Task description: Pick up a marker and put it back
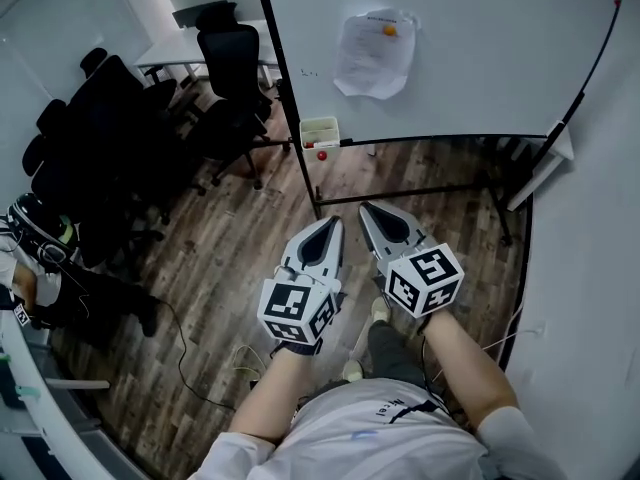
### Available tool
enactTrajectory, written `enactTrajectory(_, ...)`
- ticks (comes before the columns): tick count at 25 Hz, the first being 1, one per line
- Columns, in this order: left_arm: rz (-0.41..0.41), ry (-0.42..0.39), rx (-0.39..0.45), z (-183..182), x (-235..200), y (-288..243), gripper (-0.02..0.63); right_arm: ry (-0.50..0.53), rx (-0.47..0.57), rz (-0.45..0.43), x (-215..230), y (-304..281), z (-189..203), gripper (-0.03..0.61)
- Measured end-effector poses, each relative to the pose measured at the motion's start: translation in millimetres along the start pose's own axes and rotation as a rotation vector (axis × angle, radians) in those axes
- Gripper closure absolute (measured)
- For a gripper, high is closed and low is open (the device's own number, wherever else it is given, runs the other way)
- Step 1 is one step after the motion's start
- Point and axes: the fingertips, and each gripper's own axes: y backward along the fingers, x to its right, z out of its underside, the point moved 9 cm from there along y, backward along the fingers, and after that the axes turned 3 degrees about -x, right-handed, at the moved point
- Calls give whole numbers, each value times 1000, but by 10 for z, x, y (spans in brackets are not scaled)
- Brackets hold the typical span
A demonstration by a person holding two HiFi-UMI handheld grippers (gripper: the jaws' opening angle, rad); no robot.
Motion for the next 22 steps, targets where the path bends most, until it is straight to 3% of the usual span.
enactTrajectory(8,-78,-12,-38,70,-478,-1049,603,26,-59,-106,883,-871,45,566)
enactTrajectory(14,-153,28,-43,90,-841,-1677,603,26,-113,-153,1431,-1464,127,566)
enactTrajectory(22,-199,41,-100,334,-1233,-2106,603,173,-183,-184,1824,-1991,421,563)
